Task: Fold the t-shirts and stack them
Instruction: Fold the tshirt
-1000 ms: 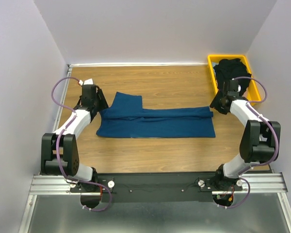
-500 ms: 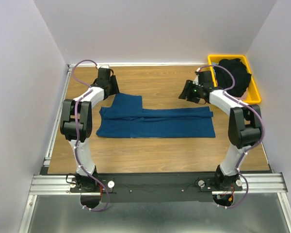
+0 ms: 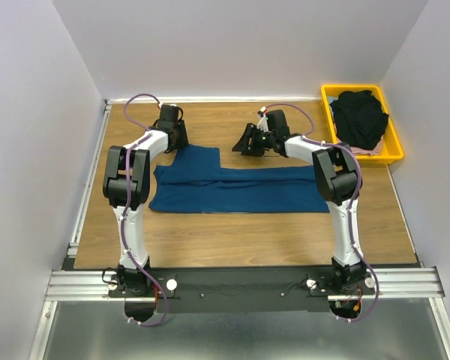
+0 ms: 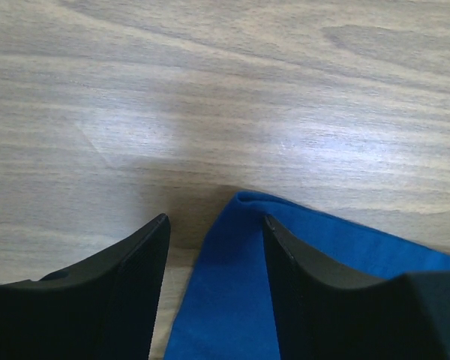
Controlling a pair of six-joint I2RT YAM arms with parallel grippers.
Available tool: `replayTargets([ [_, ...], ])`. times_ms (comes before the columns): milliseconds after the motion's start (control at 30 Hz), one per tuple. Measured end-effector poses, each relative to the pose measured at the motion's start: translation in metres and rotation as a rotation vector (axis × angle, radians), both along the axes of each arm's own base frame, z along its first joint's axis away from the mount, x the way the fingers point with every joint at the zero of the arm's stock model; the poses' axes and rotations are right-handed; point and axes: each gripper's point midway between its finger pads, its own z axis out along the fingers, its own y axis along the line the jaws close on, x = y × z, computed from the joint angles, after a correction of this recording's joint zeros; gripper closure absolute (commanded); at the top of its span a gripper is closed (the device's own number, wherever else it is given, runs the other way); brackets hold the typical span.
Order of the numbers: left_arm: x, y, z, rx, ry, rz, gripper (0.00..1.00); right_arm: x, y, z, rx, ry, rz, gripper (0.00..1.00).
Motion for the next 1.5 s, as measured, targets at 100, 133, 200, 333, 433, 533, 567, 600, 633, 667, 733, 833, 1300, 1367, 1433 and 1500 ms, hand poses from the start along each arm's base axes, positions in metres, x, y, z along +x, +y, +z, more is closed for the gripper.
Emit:
replayTargets([
  [100, -0.001, -0.003, 0.000, -0.001, 0.000, -0.007, 0.47, 0.007, 0.022, 0.000, 0.065, -0.007, 0.030, 0.39],
  [133, -0.001, -0.005, 0.000, 0.001, 0.001, -0.011, 0.52, 0.010, 0.028, -0.001, 0.083, -0.010, 0.038, 0.38],
  [200, -0.002, -0.007, -0.001, 0.003, 0.004, -0.018, 0.55, 0.016, 0.040, 0.001, 0.119, -0.017, 0.053, 0.39],
  [333, -0.004, -0.011, -0.001, 0.002, 0.009, -0.027, 0.69, 0.023, 0.063, 0.001, 0.174, -0.022, 0.079, 0.39],
  [433, -0.005, -0.012, -0.002, 0.004, 0.015, -0.031, 0.84, 0.025, 0.079, 0.001, 0.197, -0.026, 0.096, 0.43],
  [533, -0.006, -0.013, -0.003, 0.007, 0.019, -0.036, 1.00, 0.023, 0.093, 0.000, 0.216, -0.023, 0.115, 0.54],
  [567, -0.007, -0.013, -0.003, 0.006, 0.020, -0.038, 1.00, 0.021, 0.097, -0.002, 0.218, -0.020, 0.122, 0.60],
  [600, -0.007, -0.014, -0.003, 0.004, 0.021, -0.039, 1.00, 0.019, 0.100, -0.005, 0.219, -0.013, 0.126, 0.72],
  [633, -0.007, -0.014, -0.003, 0.003, 0.020, -0.039, 1.00, 0.016, 0.103, -0.007, 0.222, -0.005, 0.132, 0.79],
  [667, -0.007, -0.015, -0.004, 0.003, 0.020, -0.041, 1.00, 0.016, 0.104, -0.008, 0.221, -0.007, 0.138, 0.85],
  [733, -0.008, -0.015, -0.003, 0.002, 0.017, -0.042, 1.00, 0.010, 0.107, -0.015, 0.220, 0.014, 0.147, 0.99],
  [833, -0.014, -0.015, -0.002, 0.000, 0.021, -0.045, 1.00, 0.006, 0.109, -0.017, 0.220, 0.023, 0.159, 0.99],
  [1300, -0.083, -0.014, 0.096, -0.054, -0.114, -0.067, 1.00, -0.074, 0.097, 0.050, 0.177, -0.002, 0.300, 0.99],
  [1367, -0.105, -0.010, 0.107, -0.072, -0.134, -0.063, 1.00, -0.091, 0.101, 0.068, 0.182, -0.032, 0.339, 0.99],
  [1433, -0.128, -0.007, 0.112, -0.088, -0.146, -0.054, 1.00, -0.110, 0.105, 0.078, 0.182, -0.050, 0.385, 0.99],
  [1500, -0.155, -0.002, 0.114, -0.109, -0.149, -0.038, 1.00, -0.126, 0.108, 0.077, 0.178, -0.046, 0.418, 0.99],
])
